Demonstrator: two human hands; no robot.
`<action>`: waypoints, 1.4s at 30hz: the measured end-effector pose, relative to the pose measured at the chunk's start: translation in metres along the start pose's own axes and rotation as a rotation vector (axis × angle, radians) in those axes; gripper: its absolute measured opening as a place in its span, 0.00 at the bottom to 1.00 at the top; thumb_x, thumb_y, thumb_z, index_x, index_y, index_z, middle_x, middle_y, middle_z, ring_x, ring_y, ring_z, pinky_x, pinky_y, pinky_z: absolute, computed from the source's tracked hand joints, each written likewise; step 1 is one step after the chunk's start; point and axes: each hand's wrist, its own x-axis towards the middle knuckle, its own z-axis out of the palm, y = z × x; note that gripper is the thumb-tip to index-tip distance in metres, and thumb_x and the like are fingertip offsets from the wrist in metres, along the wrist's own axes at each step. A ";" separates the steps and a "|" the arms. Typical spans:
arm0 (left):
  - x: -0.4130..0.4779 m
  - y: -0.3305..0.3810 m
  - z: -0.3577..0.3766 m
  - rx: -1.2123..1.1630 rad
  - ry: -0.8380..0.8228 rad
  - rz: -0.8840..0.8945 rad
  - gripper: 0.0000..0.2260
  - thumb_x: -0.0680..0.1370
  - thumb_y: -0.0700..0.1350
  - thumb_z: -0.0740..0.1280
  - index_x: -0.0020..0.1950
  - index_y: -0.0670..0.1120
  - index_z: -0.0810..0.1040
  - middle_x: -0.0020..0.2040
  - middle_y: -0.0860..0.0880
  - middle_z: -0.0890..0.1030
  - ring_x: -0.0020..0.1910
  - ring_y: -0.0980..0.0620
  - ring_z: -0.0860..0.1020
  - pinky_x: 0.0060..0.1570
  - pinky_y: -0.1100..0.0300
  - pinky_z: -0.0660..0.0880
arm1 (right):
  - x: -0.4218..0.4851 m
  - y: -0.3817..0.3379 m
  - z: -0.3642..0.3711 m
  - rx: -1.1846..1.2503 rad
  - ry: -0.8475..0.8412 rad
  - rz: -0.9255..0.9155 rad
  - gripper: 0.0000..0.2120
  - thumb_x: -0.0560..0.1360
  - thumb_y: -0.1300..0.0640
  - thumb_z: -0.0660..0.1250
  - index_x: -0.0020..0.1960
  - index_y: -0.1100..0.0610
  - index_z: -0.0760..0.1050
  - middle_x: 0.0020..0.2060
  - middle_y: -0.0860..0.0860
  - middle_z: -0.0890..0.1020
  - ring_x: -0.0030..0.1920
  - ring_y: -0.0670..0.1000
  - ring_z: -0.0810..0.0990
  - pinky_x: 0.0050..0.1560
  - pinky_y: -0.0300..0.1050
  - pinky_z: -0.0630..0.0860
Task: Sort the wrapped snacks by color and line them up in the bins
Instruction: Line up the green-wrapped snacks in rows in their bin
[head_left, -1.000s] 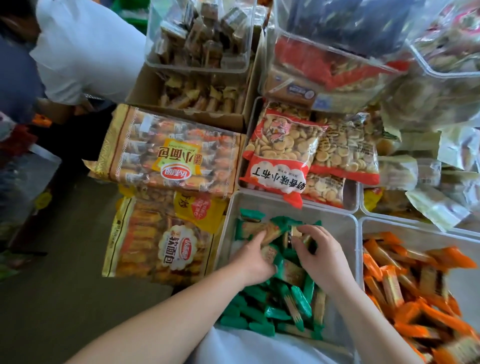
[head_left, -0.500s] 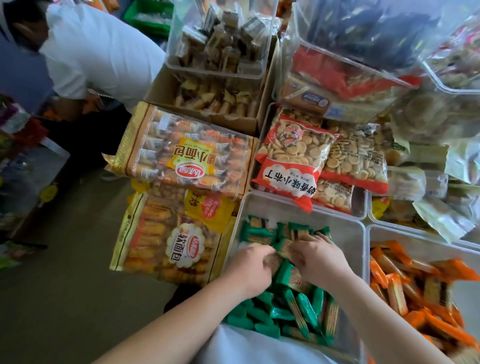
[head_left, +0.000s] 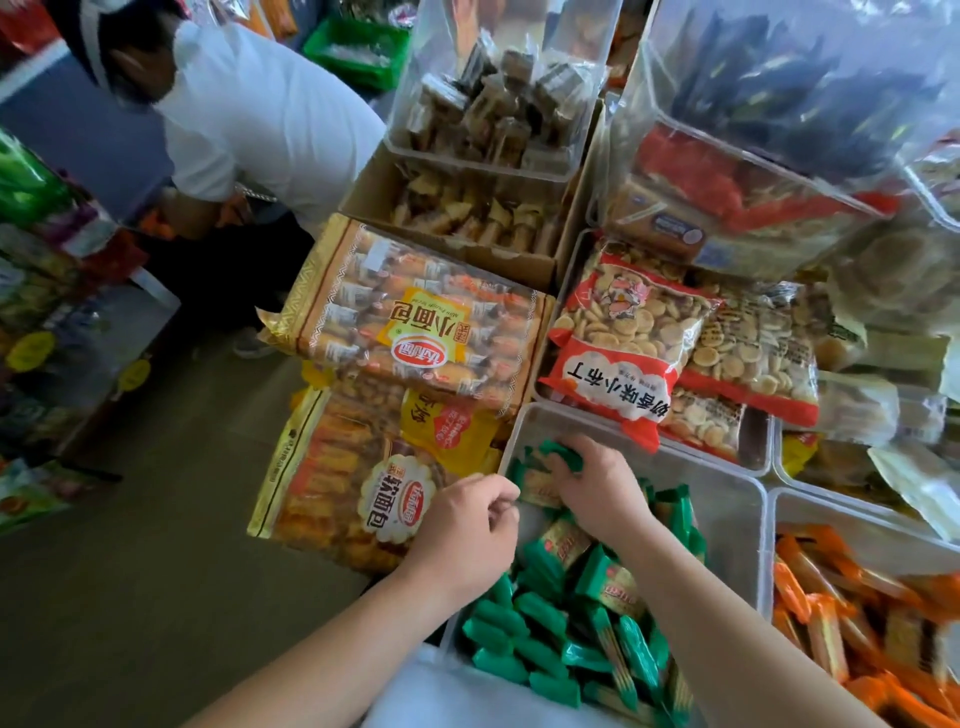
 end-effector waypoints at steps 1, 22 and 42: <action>0.002 0.004 0.002 -0.002 -0.032 0.005 0.11 0.83 0.46 0.67 0.65 0.50 0.81 0.56 0.56 0.80 0.52 0.59 0.79 0.54 0.66 0.78 | -0.005 0.002 -0.007 0.046 0.040 0.001 0.15 0.82 0.50 0.67 0.66 0.54 0.79 0.54 0.50 0.85 0.50 0.54 0.83 0.47 0.48 0.79; 0.102 0.013 0.101 0.581 -0.420 -0.062 0.18 0.78 0.33 0.68 0.67 0.42 0.79 0.70 0.41 0.73 0.66 0.37 0.75 0.66 0.47 0.74 | -0.094 0.073 -0.058 0.638 0.352 0.362 0.08 0.82 0.49 0.69 0.58 0.49 0.82 0.46 0.44 0.87 0.49 0.46 0.86 0.53 0.57 0.85; -0.002 0.067 -0.009 -0.884 -0.020 -0.281 0.12 0.80 0.38 0.73 0.61 0.46 0.80 0.51 0.42 0.87 0.48 0.49 0.87 0.42 0.59 0.83 | -0.112 -0.007 -0.073 1.214 0.183 0.427 0.13 0.81 0.66 0.68 0.61 0.53 0.82 0.53 0.56 0.87 0.54 0.55 0.88 0.59 0.58 0.83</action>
